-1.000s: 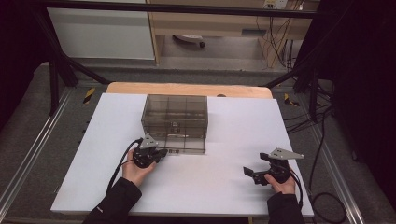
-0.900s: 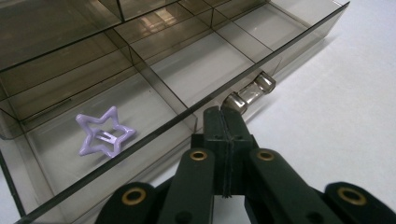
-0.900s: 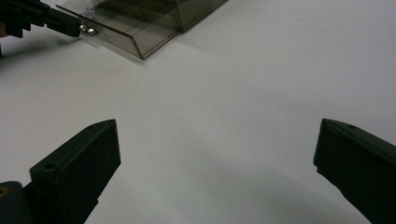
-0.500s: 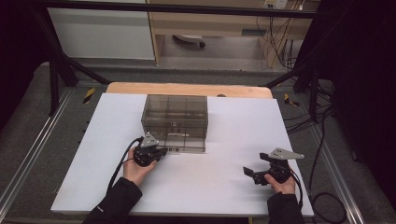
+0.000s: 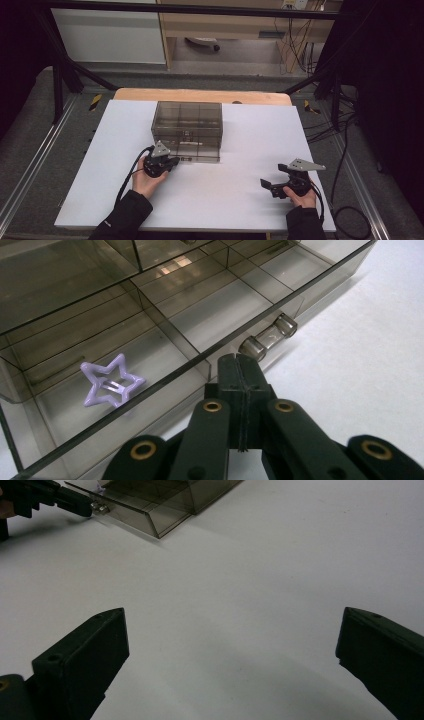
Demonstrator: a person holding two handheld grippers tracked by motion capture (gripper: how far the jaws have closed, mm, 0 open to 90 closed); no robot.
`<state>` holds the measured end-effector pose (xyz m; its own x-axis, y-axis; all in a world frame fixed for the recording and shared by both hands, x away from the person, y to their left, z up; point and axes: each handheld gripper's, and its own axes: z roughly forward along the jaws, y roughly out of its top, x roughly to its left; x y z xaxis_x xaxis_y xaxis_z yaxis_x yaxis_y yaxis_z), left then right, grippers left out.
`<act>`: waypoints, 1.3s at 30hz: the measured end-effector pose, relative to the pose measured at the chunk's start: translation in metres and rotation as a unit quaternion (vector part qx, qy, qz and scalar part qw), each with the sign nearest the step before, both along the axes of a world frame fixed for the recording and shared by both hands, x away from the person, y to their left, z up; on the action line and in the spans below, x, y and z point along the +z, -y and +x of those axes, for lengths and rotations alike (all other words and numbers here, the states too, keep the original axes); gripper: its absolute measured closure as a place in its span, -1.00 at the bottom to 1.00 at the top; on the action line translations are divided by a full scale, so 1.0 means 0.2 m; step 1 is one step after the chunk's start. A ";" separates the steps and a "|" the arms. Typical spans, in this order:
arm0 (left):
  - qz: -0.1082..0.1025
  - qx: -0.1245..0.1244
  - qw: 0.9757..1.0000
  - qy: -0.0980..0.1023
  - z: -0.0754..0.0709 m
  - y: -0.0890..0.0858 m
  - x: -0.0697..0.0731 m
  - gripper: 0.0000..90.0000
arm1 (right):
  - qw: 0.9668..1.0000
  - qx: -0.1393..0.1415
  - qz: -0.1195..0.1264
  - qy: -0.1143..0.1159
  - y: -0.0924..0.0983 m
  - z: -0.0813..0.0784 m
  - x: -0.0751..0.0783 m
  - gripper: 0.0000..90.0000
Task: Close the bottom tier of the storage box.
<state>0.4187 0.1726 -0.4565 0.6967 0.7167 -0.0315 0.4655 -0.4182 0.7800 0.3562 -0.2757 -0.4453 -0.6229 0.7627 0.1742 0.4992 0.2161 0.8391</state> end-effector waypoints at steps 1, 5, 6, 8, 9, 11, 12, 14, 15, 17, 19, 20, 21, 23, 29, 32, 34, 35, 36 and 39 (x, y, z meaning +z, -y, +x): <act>0.000 0.000 1.000 0.001 0.00 0.00 0.00 1.00 | 1.000 0.000 0.000 0.000 0.00 0.00 0.00 -0.97; -0.001 0.000 1.000 0.001 0.01 0.00 0.00 1.00 | 1.000 0.000 0.000 0.000 0.00 0.00 0.00 -0.97; -0.001 0.000 1.000 0.002 0.01 0.00 0.00 1.00 | 1.000 0.000 0.000 0.000 0.00 0.00 0.00 -0.97; -0.002 0.000 1.000 0.002 0.01 0.00 0.00 1.00 | 1.000 0.000 0.000 0.000 0.00 0.00 0.00 -0.97; -0.003 0.000 1.000 0.002 0.01 0.00 0.00 1.00 | 1.000 0.000 0.000 0.000 0.00 0.00 0.00 -0.97; -0.003 0.001 1.000 0.003 0.01 0.00 0.00 1.00 | 1.000 0.000 0.000 0.000 0.00 0.00 0.00 -0.97; -0.003 0.002 1.000 0.003 0.01 0.00 0.00 1.00 | 1.000 -0.001 0.001 -0.001 0.00 0.00 0.00 -0.97; -0.003 0.003 1.000 0.003 0.02 -0.01 0.00 1.00 | 1.000 0.000 0.000 0.000 0.00 0.00 0.00 -0.97; -0.003 0.003 1.000 0.002 0.02 -0.01 0.00 1.00 | 1.000 0.000 0.000 0.000 0.00 0.00 0.00 -0.97; -0.005 0.005 1.000 0.002 0.02 -0.01 0.00 1.00 | 1.000 0.000 0.000 0.000 0.00 0.00 0.00 -0.97; -0.005 0.006 1.000 0.003 0.03 -0.01 0.00 1.00 | 1.000 0.000 0.000 0.000 0.00 0.00 0.00 -0.97; -0.005 0.006 1.000 0.003 0.03 -0.01 0.00 1.00 | 1.000 0.000 0.000 0.000 0.00 0.00 0.00 -0.97; -0.005 0.006 1.000 0.002 0.03 -0.01 0.00 1.00 | 1.000 0.000 0.000 0.000 0.00 0.00 0.00 -0.97; -0.005 0.007 1.000 0.002 0.03 -0.01 0.00 1.00 | 1.000 0.000 0.000 0.000 0.00 0.00 0.00 -0.97; -0.003 0.008 1.000 0.002 0.04 0.00 0.00 1.00 | 1.000 0.000 0.001 0.000 0.00 0.00 0.00 -0.97; -0.004 0.009 1.000 0.001 0.04 0.00 0.00 1.00 | 1.000 0.001 -0.001 0.000 0.00 0.00 0.00 -0.97; -0.002 0.010 1.000 0.001 0.04 0.00 0.00 1.00 | 1.000 0.000 0.000 0.000 0.00 0.00 0.00 -0.97; -0.003 0.009 1.000 0.000 0.05 0.00 0.00 1.00 | 1.000 0.000 0.000 0.000 0.00 0.00 0.00 -0.97; -0.003 0.010 1.000 0.000 0.05 0.00 0.00 1.00 | 1.000 0.000 0.000 0.000 0.00 0.00 0.00 -0.97; -0.003 0.011 1.000 0.000 0.05 0.00 0.00 1.00 | 1.000 0.000 0.000 0.000 0.00 0.00 0.00 -0.97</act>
